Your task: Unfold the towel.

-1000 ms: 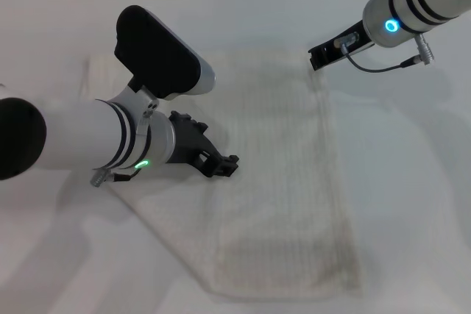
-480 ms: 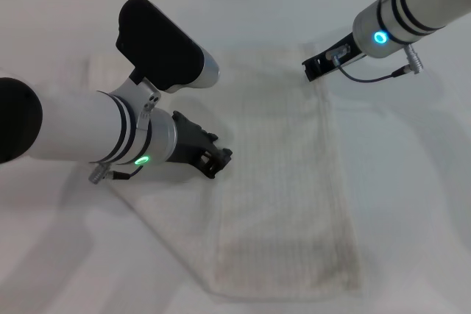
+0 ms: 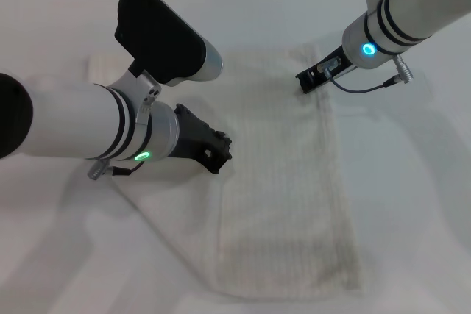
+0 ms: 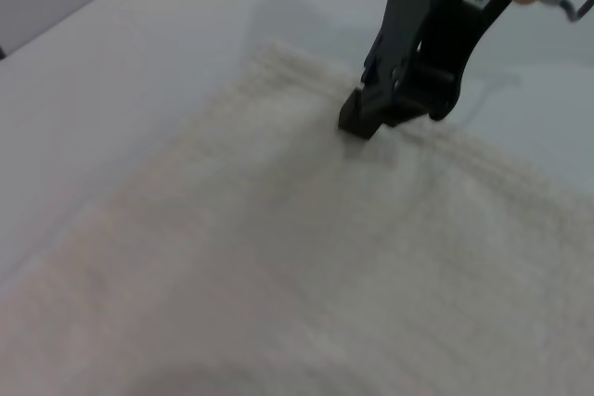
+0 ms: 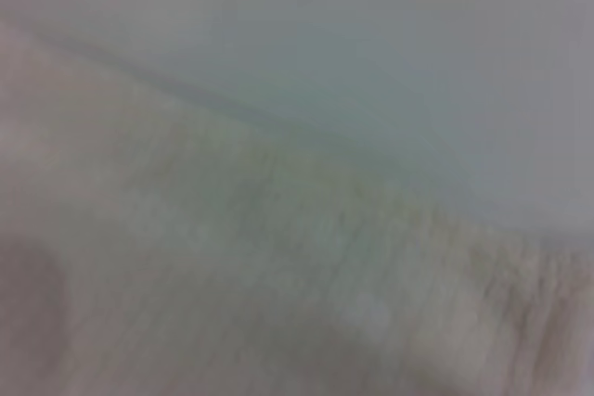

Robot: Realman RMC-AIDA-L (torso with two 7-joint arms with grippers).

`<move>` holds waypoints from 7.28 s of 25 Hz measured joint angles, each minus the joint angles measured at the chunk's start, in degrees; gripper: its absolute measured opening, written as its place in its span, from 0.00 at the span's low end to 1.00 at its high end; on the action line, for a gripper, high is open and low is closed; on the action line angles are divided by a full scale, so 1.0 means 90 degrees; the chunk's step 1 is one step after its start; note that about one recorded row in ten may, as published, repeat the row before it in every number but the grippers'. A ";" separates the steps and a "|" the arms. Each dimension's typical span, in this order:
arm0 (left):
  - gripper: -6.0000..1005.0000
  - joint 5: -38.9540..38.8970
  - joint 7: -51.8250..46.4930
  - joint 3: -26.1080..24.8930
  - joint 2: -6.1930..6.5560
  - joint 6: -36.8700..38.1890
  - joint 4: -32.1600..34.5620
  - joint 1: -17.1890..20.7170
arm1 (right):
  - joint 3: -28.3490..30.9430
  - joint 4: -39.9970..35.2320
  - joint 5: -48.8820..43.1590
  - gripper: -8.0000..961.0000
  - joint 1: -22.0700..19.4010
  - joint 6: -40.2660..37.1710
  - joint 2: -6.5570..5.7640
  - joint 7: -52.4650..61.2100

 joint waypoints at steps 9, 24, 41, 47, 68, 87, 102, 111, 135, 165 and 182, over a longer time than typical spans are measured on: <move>0.04 0.1086 -0.1007 0.0081 -0.0005 -0.0782 -0.1819 0.0641 | -0.0001 -0.0042 0.0000 0.01 0.0004 -0.0051 0.0001 0.0000; 0.04 0.1972 -0.2221 0.0415 -0.0004 -0.1868 -0.2749 0.0755 | -0.0018 -0.0006 -0.0014 0.02 -0.0063 -0.0042 0.0001 0.0000; 0.04 0.1991 -0.2550 0.0242 0.0013 -0.2802 -0.3017 0.0753 | -0.0020 -0.0006 -0.0040 0.02 -0.0075 -0.0062 0.0001 0.0000; 0.04 0.1991 -0.2623 0.0164 0.0021 -0.3099 -0.3019 0.0753 | -0.0020 -0.0006 -0.0041 0.02 -0.0074 -0.0061 0.0001 0.0000; 0.04 0.2000 -0.2895 -0.0152 0.0032 -0.3996 -0.3019 0.0884 | -0.0049 -0.0024 -0.0036 0.02 -0.0133 -0.0077 0.0000 0.0001; 0.04 0.2000 -0.3135 -0.0281 0.0053 -0.4469 -0.3259 0.0983 | -0.0079 -0.0054 -0.0032 0.02 -0.0132 -0.0146 0.0001 0.0001; 0.05 0.2000 -0.3153 -0.0479 0.0106 -0.4590 -0.3262 0.1150 | -0.0079 -0.0085 -0.0031 0.02 -0.0142 -0.0160 0.0001 0.0001; 0.05 0.2000 -0.3153 -0.0462 0.0086 -0.4748 -0.3257 0.1168 | -0.0079 -0.0096 -0.0031 0.03 -0.0136 -0.0167 0.0000 0.0000; 0.11 0.2010 -0.3135 -0.0231 0.0196 -0.5167 -0.3104 0.1369 | -0.0118 -0.0094 -0.0032 0.03 -0.0084 -0.0172 0.0000 0.0001; 0.40 0.1987 -0.0223 -0.1515 -0.0002 0.3218 -0.2611 0.2313 | -0.3347 -0.6879 0.0420 0.03 -0.5378 0.4253 0.0031 -0.0065; 0.72 0.1532 -0.2843 -0.1008 -0.0041 1.4356 0.6216 0.1660 | -0.6581 -0.0390 0.2496 0.19 -0.6021 1.5624 0.0017 0.1145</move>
